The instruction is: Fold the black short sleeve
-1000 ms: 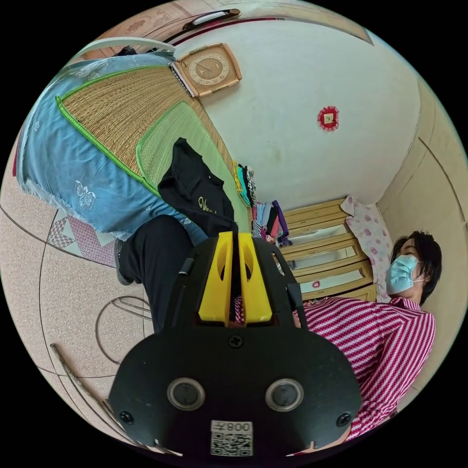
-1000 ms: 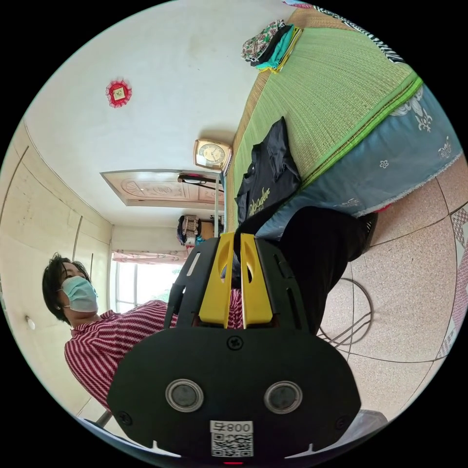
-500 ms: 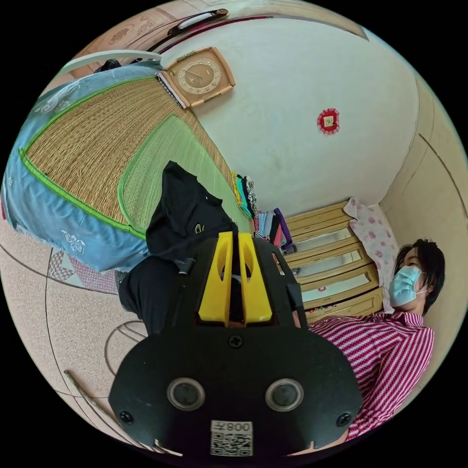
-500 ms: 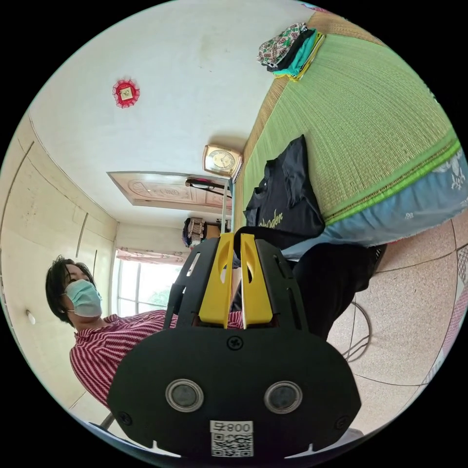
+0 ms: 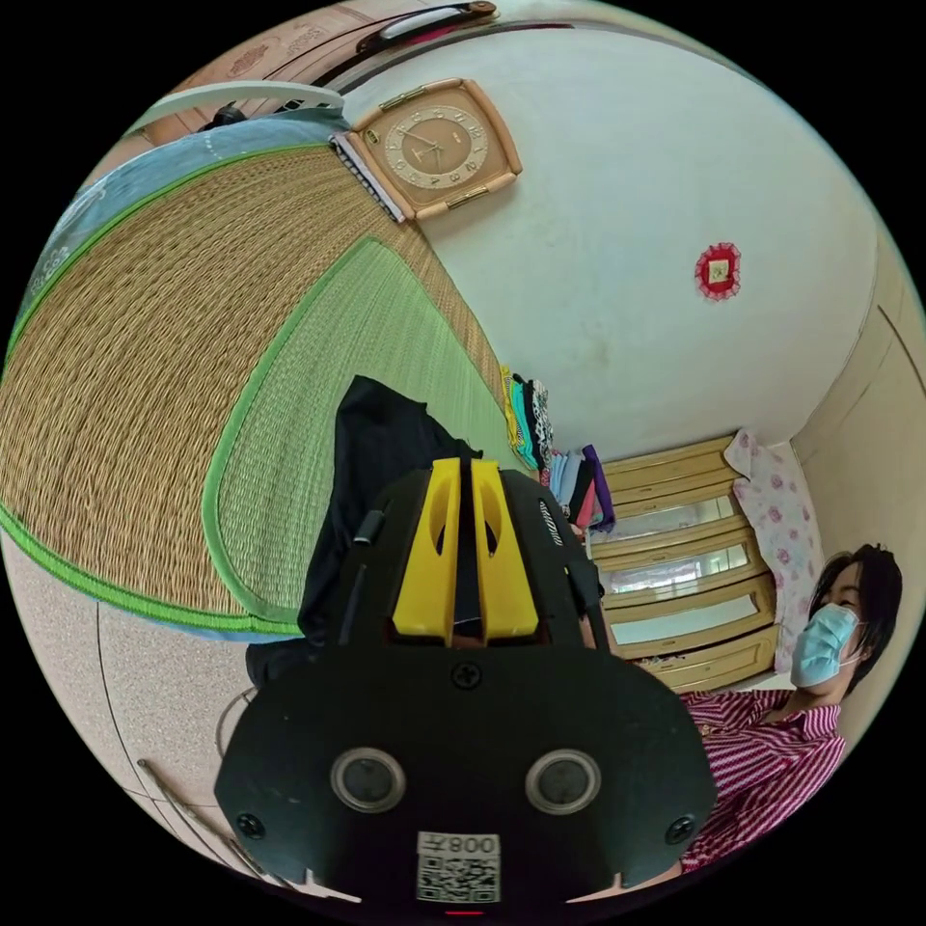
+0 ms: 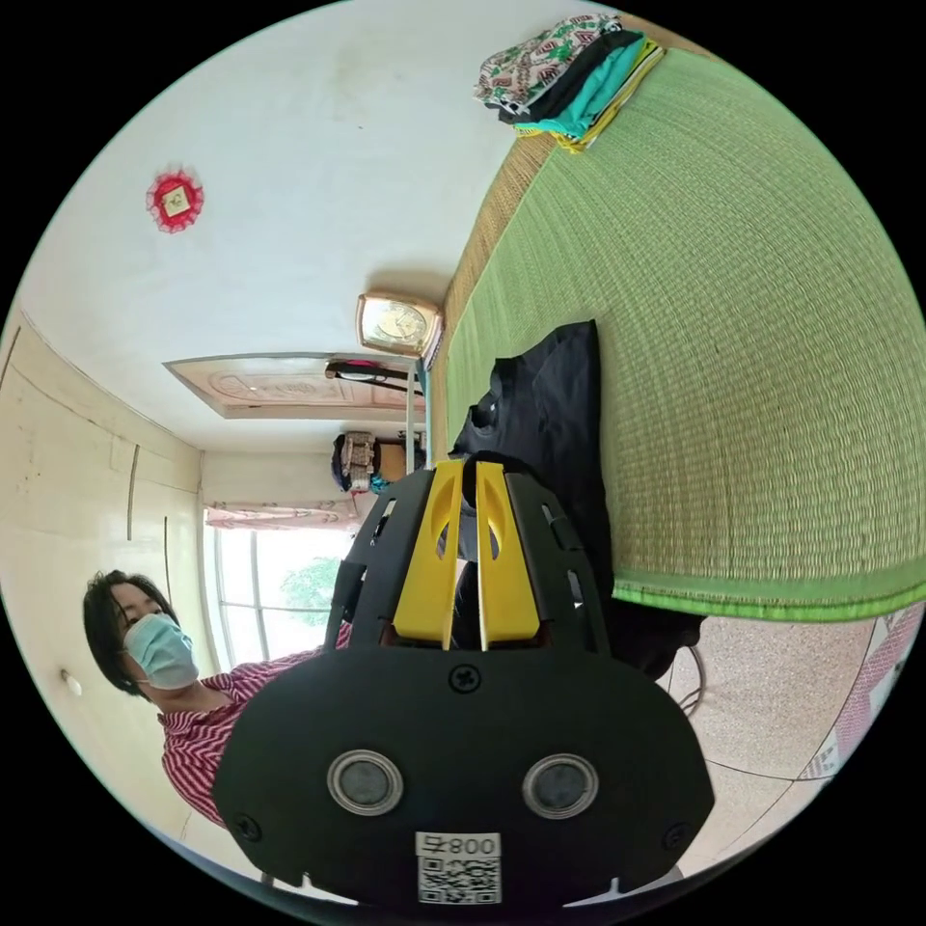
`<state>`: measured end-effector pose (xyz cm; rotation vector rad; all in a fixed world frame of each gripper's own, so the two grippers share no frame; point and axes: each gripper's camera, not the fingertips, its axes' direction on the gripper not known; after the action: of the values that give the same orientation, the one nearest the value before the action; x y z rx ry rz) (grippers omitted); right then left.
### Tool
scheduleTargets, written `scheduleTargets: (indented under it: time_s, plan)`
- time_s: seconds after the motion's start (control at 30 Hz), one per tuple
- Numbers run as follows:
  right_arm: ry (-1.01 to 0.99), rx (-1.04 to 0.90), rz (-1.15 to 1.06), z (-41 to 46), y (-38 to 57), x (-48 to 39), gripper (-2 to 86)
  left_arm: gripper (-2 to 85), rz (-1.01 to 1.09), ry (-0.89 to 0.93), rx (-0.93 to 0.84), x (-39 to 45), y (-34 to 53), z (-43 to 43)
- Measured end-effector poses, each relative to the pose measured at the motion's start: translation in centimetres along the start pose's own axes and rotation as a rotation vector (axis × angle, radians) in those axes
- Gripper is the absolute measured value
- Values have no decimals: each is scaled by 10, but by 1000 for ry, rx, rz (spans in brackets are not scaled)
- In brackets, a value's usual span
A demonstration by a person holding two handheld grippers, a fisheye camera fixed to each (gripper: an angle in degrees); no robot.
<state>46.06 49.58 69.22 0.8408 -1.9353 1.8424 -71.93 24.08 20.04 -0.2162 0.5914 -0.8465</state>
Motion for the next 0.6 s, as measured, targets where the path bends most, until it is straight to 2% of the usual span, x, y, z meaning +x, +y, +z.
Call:
scheduleTargets:
  time_s: [0.33,0.6]
  plan:
    - [54,-75,83,43,-90,79,21,21,-90,-122,-25,-29,-95,72]
    - [30,-97,144,67,-113,144,23,28,-163,-155,-40,-57,-145,111]
